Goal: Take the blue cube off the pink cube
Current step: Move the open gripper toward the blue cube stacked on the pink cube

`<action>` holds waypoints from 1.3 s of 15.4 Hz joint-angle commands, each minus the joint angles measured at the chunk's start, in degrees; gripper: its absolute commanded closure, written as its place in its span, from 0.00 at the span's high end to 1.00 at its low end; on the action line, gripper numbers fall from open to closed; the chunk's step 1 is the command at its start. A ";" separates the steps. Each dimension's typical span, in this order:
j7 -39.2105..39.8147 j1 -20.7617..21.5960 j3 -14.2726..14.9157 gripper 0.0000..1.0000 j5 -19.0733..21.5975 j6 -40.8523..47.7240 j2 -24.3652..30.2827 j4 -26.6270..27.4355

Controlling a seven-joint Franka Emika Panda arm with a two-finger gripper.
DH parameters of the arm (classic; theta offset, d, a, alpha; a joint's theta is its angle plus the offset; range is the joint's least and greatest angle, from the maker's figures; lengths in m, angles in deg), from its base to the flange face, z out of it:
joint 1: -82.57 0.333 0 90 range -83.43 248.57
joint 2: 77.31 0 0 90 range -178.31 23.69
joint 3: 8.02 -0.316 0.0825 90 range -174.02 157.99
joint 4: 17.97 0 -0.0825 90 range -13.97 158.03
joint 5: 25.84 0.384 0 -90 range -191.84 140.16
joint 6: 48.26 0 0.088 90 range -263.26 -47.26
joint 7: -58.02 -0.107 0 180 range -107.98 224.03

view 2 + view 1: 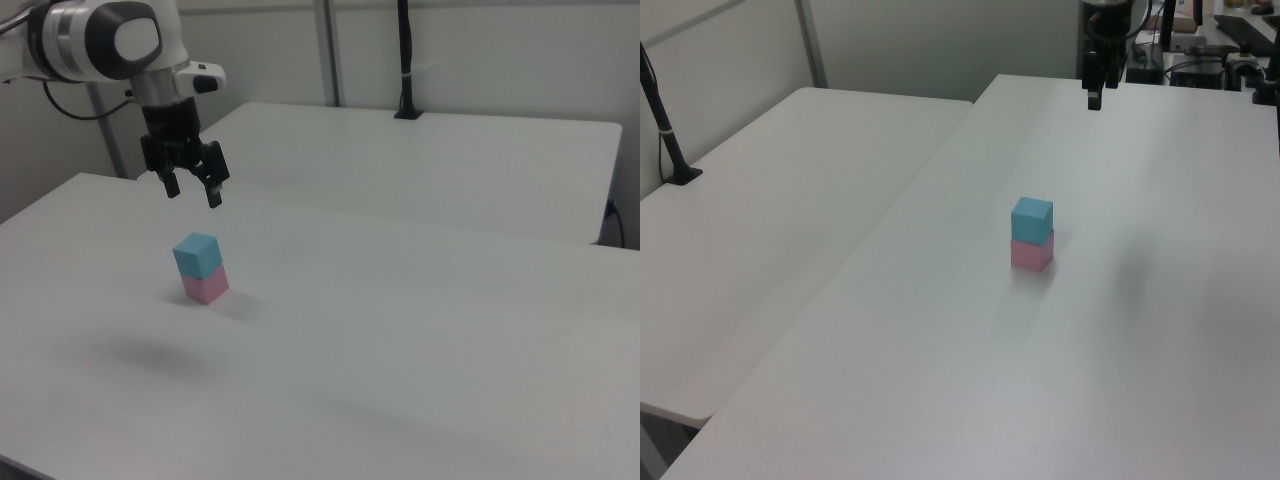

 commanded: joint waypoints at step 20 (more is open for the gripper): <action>-9.50 7.20 -0.64 1.00 1.20 -9.28 -5.72 0.79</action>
